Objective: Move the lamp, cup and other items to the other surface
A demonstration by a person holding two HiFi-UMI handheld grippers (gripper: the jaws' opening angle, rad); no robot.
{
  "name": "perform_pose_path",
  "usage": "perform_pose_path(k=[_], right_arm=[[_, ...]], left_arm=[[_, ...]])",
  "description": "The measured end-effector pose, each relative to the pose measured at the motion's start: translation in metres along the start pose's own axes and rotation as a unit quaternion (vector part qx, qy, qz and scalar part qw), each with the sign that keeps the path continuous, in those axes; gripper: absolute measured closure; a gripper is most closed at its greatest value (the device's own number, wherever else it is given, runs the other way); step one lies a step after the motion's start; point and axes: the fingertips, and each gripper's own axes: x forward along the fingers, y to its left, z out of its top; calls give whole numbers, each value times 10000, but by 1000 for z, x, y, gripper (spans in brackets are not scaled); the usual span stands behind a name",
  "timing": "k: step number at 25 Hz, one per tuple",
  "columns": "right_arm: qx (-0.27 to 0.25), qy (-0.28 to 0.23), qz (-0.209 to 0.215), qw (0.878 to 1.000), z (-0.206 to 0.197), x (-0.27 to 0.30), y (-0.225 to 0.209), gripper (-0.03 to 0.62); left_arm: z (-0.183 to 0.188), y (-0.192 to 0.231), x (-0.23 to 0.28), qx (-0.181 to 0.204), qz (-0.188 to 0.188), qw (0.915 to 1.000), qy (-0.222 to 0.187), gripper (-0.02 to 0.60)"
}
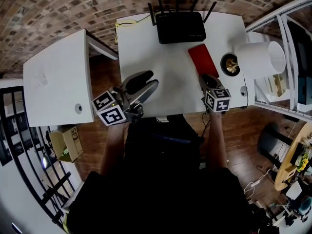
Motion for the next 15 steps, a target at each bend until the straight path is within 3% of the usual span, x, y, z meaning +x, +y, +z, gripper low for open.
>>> perform_pose_path(k=[15], right_arm=[[326,-1252,-271,9912,55,-74,70,494]], left_arm=[[7,-17,-37,-67,-791,9968,106,425]])
